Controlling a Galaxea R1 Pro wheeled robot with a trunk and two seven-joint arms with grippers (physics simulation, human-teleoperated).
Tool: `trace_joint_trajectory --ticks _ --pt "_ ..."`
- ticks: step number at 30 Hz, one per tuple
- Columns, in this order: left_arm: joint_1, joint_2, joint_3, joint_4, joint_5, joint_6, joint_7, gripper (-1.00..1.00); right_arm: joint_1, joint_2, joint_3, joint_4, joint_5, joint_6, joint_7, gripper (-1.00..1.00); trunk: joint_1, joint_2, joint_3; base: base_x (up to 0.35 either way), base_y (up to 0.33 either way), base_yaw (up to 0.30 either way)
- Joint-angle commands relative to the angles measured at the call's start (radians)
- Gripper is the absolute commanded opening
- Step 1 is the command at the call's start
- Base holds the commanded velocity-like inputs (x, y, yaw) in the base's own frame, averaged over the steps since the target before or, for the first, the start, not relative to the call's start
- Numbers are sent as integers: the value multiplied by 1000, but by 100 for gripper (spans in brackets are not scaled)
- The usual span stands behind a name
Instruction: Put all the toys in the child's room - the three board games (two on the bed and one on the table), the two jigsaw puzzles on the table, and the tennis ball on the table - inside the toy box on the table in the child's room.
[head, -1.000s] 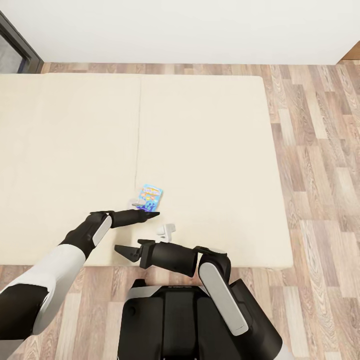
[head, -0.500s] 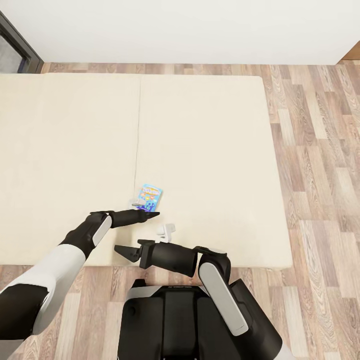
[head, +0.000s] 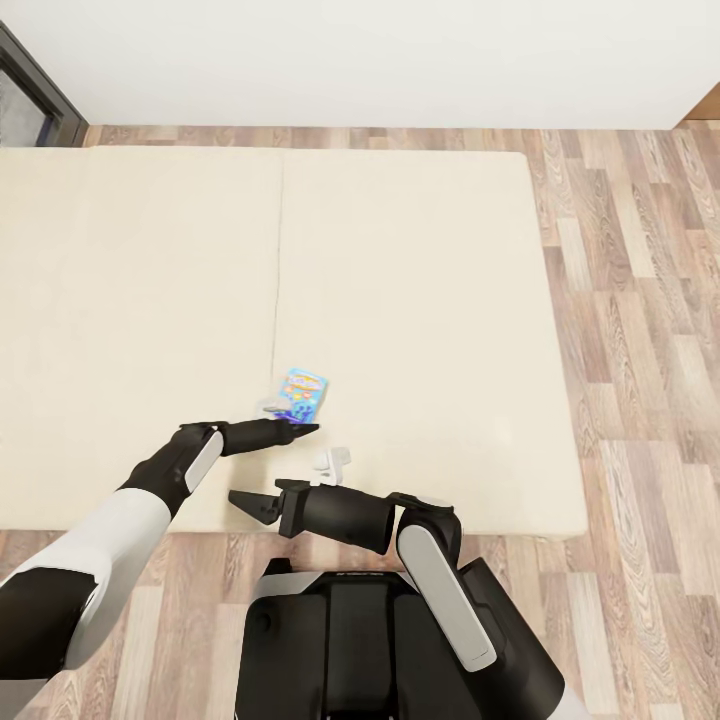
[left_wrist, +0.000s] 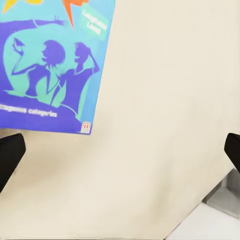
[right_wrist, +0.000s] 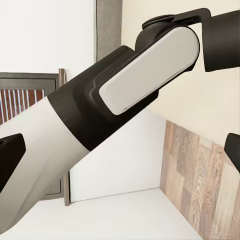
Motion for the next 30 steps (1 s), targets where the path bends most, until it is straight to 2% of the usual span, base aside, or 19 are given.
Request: trace_joint_trajectory --ticks 1,30 --pt "0 1 -5 -1 10 8 2 100 0 1 -1 0 3 4 4 100 1 -2 -1 0 173 0" --pt "0 2 -5 -1 10 8 2 100 0 1 0 0 3 4 1 100 1 -2 -1 0 74 0"
